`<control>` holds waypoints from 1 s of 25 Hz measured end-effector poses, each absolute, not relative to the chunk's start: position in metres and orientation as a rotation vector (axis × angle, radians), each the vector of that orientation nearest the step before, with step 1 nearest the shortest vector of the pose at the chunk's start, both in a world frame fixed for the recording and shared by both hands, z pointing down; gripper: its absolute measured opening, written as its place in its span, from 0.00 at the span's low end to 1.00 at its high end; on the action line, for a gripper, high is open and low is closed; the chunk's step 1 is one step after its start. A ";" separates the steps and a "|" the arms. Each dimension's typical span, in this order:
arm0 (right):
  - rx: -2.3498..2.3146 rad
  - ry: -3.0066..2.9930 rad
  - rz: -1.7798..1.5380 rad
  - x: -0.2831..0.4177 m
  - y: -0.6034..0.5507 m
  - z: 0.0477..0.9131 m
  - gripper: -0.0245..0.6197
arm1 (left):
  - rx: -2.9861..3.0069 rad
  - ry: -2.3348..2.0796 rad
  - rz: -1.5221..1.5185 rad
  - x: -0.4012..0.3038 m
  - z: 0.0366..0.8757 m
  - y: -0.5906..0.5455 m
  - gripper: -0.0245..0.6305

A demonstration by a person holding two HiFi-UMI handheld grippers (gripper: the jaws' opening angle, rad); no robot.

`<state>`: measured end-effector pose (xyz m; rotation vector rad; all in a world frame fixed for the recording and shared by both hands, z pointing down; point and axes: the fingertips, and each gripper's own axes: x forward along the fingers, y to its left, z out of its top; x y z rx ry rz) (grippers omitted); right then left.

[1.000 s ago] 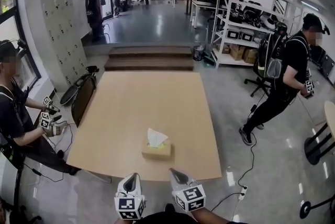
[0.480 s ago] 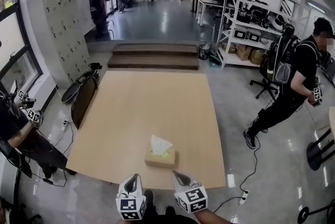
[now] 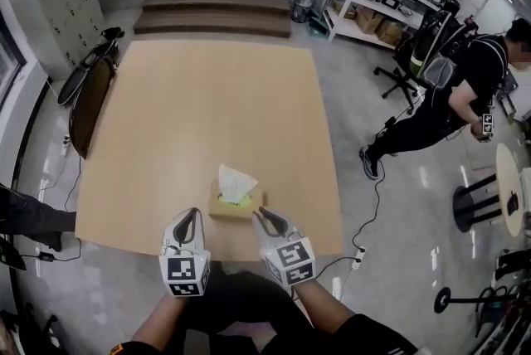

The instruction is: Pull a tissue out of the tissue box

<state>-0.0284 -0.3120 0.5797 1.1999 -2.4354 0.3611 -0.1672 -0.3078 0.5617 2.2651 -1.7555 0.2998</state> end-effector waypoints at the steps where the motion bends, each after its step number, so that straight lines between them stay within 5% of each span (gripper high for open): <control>1: 1.205 -2.419 0.362 -0.032 -0.319 0.582 0.12 | 2.269 -1.740 0.303 -0.169 0.561 -0.315 0.07; 25: 1.110 -1.989 0.546 -0.051 -0.376 0.690 0.25 | 2.398 -1.420 0.469 -0.155 0.616 -0.393 0.09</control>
